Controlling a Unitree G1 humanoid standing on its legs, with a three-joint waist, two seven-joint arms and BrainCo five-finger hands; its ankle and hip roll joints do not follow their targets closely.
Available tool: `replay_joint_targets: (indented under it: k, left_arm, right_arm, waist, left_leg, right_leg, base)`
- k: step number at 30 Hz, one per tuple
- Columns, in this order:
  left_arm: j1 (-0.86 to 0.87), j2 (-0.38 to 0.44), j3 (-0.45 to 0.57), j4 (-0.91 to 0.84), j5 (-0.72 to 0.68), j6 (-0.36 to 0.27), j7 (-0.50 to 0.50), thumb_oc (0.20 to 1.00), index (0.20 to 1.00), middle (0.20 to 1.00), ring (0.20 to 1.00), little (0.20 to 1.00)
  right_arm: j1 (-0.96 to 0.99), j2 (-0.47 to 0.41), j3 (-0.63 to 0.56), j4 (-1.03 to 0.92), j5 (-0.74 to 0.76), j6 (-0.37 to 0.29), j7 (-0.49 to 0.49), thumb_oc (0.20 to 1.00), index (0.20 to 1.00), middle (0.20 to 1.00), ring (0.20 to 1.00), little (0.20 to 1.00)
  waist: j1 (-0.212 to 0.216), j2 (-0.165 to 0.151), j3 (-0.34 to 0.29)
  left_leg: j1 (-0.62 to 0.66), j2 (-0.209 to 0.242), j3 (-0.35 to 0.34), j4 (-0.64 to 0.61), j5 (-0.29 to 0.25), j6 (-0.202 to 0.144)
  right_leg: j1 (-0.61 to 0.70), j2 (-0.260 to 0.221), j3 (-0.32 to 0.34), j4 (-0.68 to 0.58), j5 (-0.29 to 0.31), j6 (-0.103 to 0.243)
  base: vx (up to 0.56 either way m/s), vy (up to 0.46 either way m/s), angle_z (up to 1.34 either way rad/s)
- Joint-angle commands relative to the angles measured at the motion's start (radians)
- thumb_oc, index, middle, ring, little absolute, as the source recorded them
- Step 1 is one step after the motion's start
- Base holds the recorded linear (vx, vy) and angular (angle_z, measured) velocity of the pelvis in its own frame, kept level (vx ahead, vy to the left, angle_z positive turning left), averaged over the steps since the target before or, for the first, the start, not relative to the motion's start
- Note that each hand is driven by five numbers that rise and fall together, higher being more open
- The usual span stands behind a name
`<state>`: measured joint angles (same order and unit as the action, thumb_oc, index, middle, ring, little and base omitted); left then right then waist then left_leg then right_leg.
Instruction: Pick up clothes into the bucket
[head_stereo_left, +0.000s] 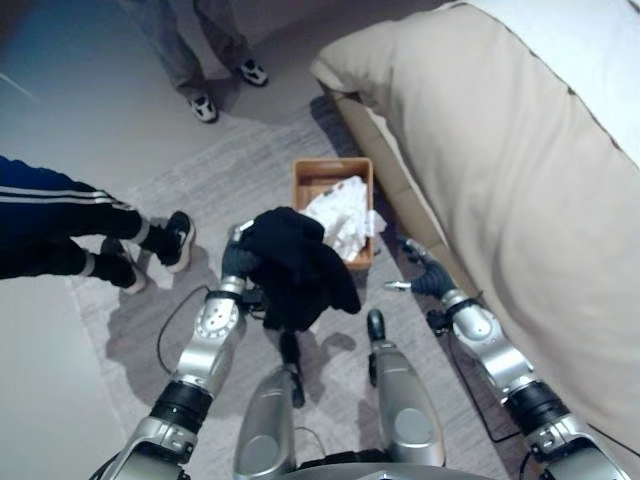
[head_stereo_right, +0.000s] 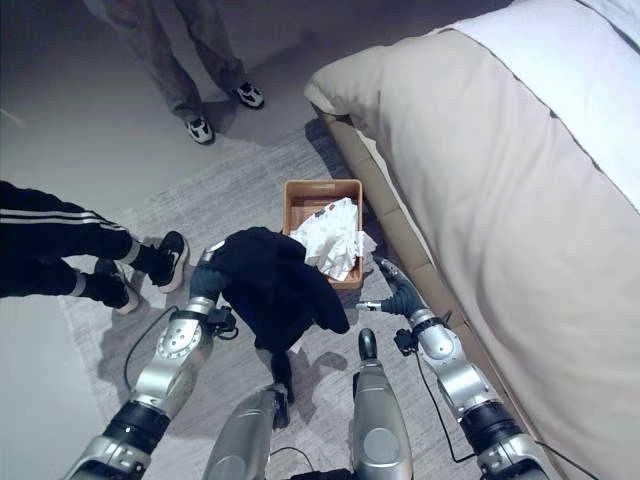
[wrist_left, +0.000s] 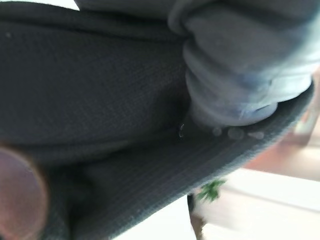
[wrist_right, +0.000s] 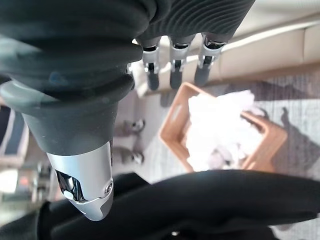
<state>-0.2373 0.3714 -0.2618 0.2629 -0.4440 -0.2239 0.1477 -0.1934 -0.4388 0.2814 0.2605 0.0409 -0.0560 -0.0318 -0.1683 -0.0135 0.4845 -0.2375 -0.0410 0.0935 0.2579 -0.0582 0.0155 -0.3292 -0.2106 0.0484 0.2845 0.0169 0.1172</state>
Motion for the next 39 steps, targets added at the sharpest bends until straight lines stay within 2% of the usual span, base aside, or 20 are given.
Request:
replay_joint_targets:
  k: [1,4,7,9,11,13,16,21,28,33,39]
  left_arm:
    - [-0.024,0.03,0.019,-0.069,0.08,-0.048,0.003,0.2,0.2,0.2,0.2,0.2]
    - [-0.048,0.028,0.01,-0.055,0.096,-0.05,0.01,0.2,0.2,0.2,0.2,0.2]
    - [-0.09,0.004,-0.002,-0.057,0.078,-0.057,0.02,0.2,0.2,0.2,0.2,0.2]
    - [-0.1,0.002,-0.003,-0.066,0.079,-0.059,0.032,0.2,0.2,0.2,0.2,0.2]
    - [-0.094,-0.014,-0.002,-0.147,0.031,-0.067,0.021,0.2,0.2,0.2,0.2,0.2]
    - [-0.102,-0.014,-0.004,-0.166,0.026,-0.066,0.018,0.2,0.2,0.2,0.2,0.2]
    - [-0.206,-0.029,-0.028,-0.16,-0.004,-0.072,0.049,0.2,0.2,0.2,0.2,0.2]
    - [-0.369,0.012,-0.027,-0.093,0.028,-0.076,0.128,0.2,0.2,0.2,0.2,0.2]
    - [-0.619,0.033,-0.029,0.05,-0.043,-0.102,0.234,0.2,0.2,0.2,0.2,0.2]
    - [-0.699,0.002,-0.066,0.053,-0.092,-0.113,0.247,0.2,0.2,0.2,0.2,0.2]
    - [-0.748,-0.008,-0.093,0.076,-0.082,-0.106,0.268,0.2,0.2,0.2,0.2,0.2]
  right_arm:
    - [0.01,0.017,0.013,-0.038,-0.009,-0.044,-0.015,1.0,1.0,1.0,1.0,1.0]
    - [0.003,0.025,0.021,-0.024,-0.008,-0.044,-0.016,1.0,1.0,1.0,1.0,1.0]
    - [-0.014,0.031,0.036,-0.008,-0.006,-0.046,-0.015,1.0,1.0,1.0,1.0,1.0]
    - [0.008,0.031,0.031,-0.006,-0.001,-0.049,-0.017,1.0,1.0,1.0,1.0,1.0]
    - [0.015,0.028,0.039,0.008,-0.017,-0.039,-0.008,1.0,1.0,1.0,1.0,1.0]
    - [0.019,0.027,0.038,0.009,-0.02,-0.036,-0.011,1.0,1.0,1.0,1.0,1.0]
    - [0.049,0.027,0.041,0.013,-0.008,-0.032,0.006,1.0,1.0,1.0,1.0,1.0]
    - [0.056,0.027,0.06,0.019,-0.004,-0.031,0.023,1.0,1.0,1.0,1.0,1.0]
    - [0.064,0.038,0.078,0.064,0.011,-0.026,0.019,1.0,1.0,1.0,1.0,1.0]
    - [0.072,0.053,0.086,0.102,0.016,-0.014,0.011,1.0,1.0,1.0,1.0,1.0]
    - [0.073,0.056,0.095,0.113,0.026,-0.008,0.008,1.0,1.0,1.0,1.0,1.0]
  waist:
    - [-0.012,-0.015,-0.036]
    - [-0.01,-0.015,-0.025]
    - [-0.026,-0.037,-0.028]
    - [-0.023,-0.038,-0.029]
    - [-0.004,-0.042,-0.052]
    - [-0.004,-0.046,-0.062]
    - [-0.017,-0.05,-0.108]
    - [-0.033,-0.057,-0.131]
    - [-0.048,-0.06,-0.129]
    - [-0.045,-0.057,-0.131]
    - [-0.045,-0.059,-0.128]
  left_leg:
    - [-0.011,0.012,-0.033,0.028,-0.06,0.013]
    - [-0.009,0.005,-0.036,0.026,-0.062,0.013]
    - [0.019,-0.012,-0.034,-0.024,-0.066,-0.004]
    - [0.019,-0.01,-0.051,0.007,-0.076,-0.011]
    - [0.013,0.011,-0.044,0.028,-0.088,-0.021]
    - [0.014,0.014,-0.041,0.026,-0.083,-0.023]
    - [0.042,0.028,-0.034,0.017,-0.092,-0.027]
    - [0.059,0.034,-0.017,0.0,-0.091,-0.028]
    - [0.062,0.043,-0.001,-0.011,-0.082,-0.035]
    - [0.068,0.042,-0.001,-0.023,-0.079,-0.034]
    - [0.082,0.038,0.009,-0.029,-0.083,-0.031]
  right_leg:
    - [-0.025,-0.071,0.07,0.142,0.136,0.045]
    - [-0.02,-0.076,0.052,0.11,0.126,0.045]
    - [-0.065,-0.056,-0.009,-0.108,0.131,0.067]
    - [-0.022,-0.056,-0.028,-0.147,0.124,0.063]
    - [0.037,-0.039,-0.031,-0.193,0.141,0.07]
    - [0.046,-0.036,-0.025,-0.201,0.145,0.07]
    - [0.069,-0.029,-0.016,-0.19,0.122,0.071]
    - [0.071,-0.02,0.0,-0.199,0.122,0.071]
    - [0.069,-0.016,-0.002,-0.203,0.122,0.075]
    - [0.073,-0.02,-0.008,-0.201,0.122,0.082]
    - [0.075,-0.022,-0.007,-0.195,0.122,0.087]
  base:
    - [0.0,0.095,-0.12]
    - [0.02,0.016,0.04]
    - [0.1,-0.103,-0.06]
    - [0.08,-0.119,-0.05]
    - [0.06,-0.076,0.2]
    - [0.06,-0.053,-0.11]
    - [0.09,-0.037,-0.08]
    - [0.06,-0.012,-0.06]
    - [0.04,-0.02,-0.09]
    - [0.01,-0.004,0.01]
    - [0.0,0.001,-0.01]
